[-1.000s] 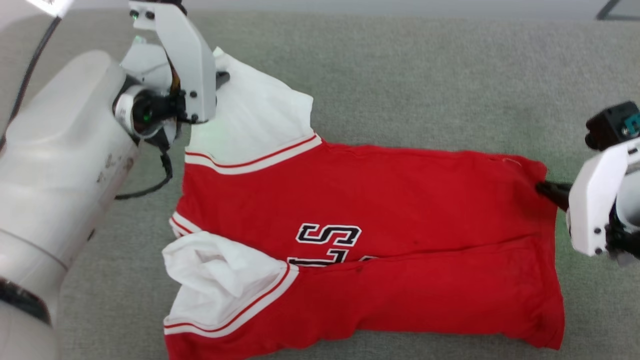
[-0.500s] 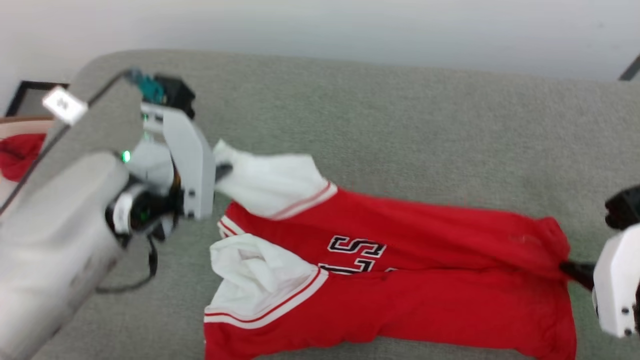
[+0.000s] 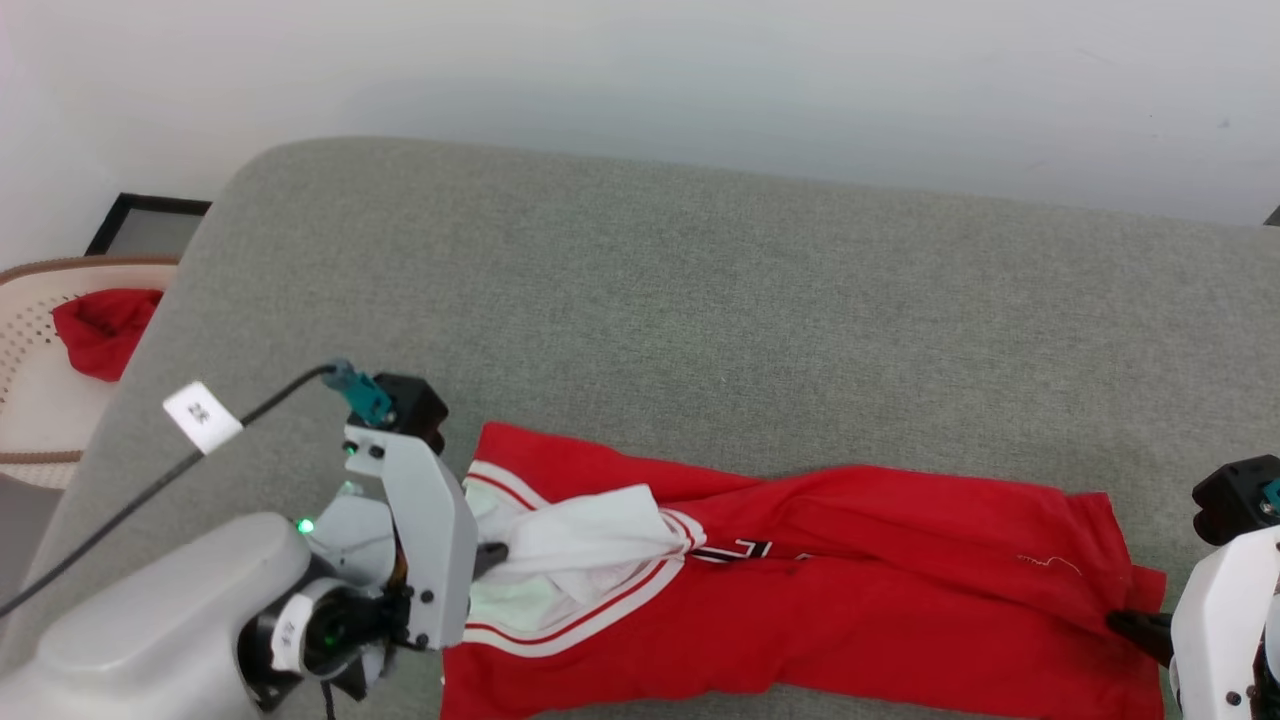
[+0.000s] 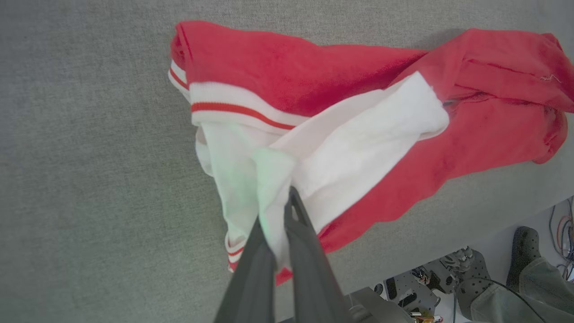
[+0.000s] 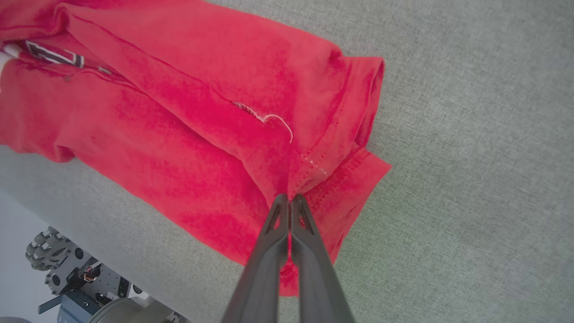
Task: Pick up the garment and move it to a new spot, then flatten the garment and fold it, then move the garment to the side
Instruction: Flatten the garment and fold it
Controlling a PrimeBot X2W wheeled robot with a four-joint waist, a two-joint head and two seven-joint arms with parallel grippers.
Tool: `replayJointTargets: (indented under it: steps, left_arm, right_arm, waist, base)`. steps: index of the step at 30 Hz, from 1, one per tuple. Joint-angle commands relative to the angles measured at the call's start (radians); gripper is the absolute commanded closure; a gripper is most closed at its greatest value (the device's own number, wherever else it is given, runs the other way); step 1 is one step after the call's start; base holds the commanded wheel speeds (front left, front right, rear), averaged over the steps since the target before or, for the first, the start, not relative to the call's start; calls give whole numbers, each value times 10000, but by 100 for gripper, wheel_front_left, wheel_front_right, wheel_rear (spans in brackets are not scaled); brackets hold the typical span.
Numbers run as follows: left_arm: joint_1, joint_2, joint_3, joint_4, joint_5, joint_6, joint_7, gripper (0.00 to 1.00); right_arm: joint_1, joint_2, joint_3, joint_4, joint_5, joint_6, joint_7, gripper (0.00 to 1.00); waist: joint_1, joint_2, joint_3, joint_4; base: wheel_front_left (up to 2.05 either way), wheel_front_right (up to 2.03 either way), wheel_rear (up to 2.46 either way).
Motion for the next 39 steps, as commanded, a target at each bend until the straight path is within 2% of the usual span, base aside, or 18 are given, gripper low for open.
replayJointTargets:
  steps: [1,2,5,6,7,8,9,10,11,24,32,39]
  left_arm:
    - [203,20,-49,-93,-91,92,15,93]
    - [243,40,-70,-140,-62,115,-7,85]
    - [404,61,-74,-222,-140,130,-80,53]
    - [421,81,-69,-259,-87,98,-139,38]
    - [450,106,-77,-271,-48,70,-179,14]
    - [494,142,-81,-271,-43,84,-217,0]
    - [524,166,-92,-285,-24,89,-246,0]
    - [563,181,-89,-308,-44,79,-260,0]
    - [606,203,-86,-339,-69,42,-280,0]
    - [1267,720,173,-822,-166,102,-1057,0]
    - [1824,939,515,-1057,321,-8,-2737,0]
    - [2553,676,827,-685,845,-205,-4844,0]
  right_arm:
    - [156,89,-27,91,-139,-11,-5,100]
    - [156,119,-31,120,-161,-9,-1,100]
    - [174,195,-68,220,-231,-11,5,100]
    - [180,223,-110,241,-256,-11,-21,98]
    - [193,230,-134,257,-264,-11,-45,78]
    - [183,247,-141,259,-288,-11,-85,64]
    - [172,290,-174,266,-311,-11,-153,51]
    - [181,327,-201,285,-349,-11,-194,8]
    - [218,358,-204,309,-379,-11,-208,0]
    - [666,831,-477,180,-646,-11,-409,0]
    - [947,1243,-877,-104,-868,-11,-1154,0]
    - [1295,1677,-1463,97,-1239,-11,-1911,0]
  waist:
    - [0,0,-45,-28]
    - [0,0,-70,-42]
    - [0,0,-174,-78]
    - [0,0,-223,-88]
    - [0,0,-283,-95]
    - [0,0,-349,-104]
    - [0,0,-420,-109]
    - [0,0,-495,-109]
    - [0,0,-576,-110]
    - [0,0,-1531,-147]
    - [0,0,-1755,-193]
    - [0,0,-1895,-143]
  base:
    - [0,0,0]
    - [0,0,0]
    - [0,0,0]
    - [0,0,0]
    - [0,0,0]
    - [0,0,0]
    - [0,0,0]
    - [0,0,0]
    - [0,0,0]
    - [0,0,0]
    - [0,0,0]
    - [0,0,0]
